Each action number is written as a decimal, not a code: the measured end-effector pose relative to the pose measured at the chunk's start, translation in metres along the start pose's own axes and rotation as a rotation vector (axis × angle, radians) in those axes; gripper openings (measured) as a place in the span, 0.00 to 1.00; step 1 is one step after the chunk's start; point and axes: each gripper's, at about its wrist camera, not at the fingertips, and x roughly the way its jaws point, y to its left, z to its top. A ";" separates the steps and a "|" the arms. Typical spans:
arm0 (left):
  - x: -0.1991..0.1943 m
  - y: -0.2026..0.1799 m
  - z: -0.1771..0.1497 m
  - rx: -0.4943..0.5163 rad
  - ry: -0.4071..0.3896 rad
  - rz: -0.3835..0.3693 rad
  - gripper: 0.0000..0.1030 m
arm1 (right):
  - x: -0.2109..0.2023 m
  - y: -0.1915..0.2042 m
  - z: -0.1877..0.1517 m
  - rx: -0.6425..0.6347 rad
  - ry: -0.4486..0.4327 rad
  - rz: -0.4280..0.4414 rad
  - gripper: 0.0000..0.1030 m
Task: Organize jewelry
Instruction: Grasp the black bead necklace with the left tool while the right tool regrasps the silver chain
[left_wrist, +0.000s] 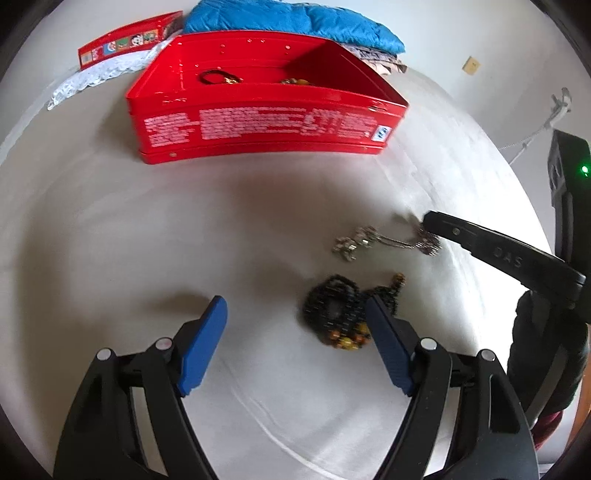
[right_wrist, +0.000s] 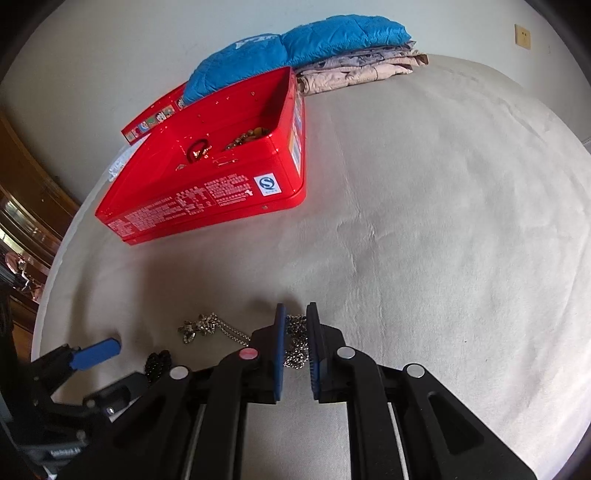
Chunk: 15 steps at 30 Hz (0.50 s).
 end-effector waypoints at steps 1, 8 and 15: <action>0.001 -0.005 -0.001 0.006 0.004 -0.007 0.74 | 0.000 -0.001 0.000 0.002 0.002 0.004 0.11; 0.018 -0.027 0.000 0.085 0.032 0.055 0.62 | 0.000 -0.005 0.000 0.015 0.008 0.018 0.12; 0.015 -0.005 0.006 0.050 0.015 0.070 0.11 | 0.002 -0.005 0.000 0.016 0.018 0.022 0.14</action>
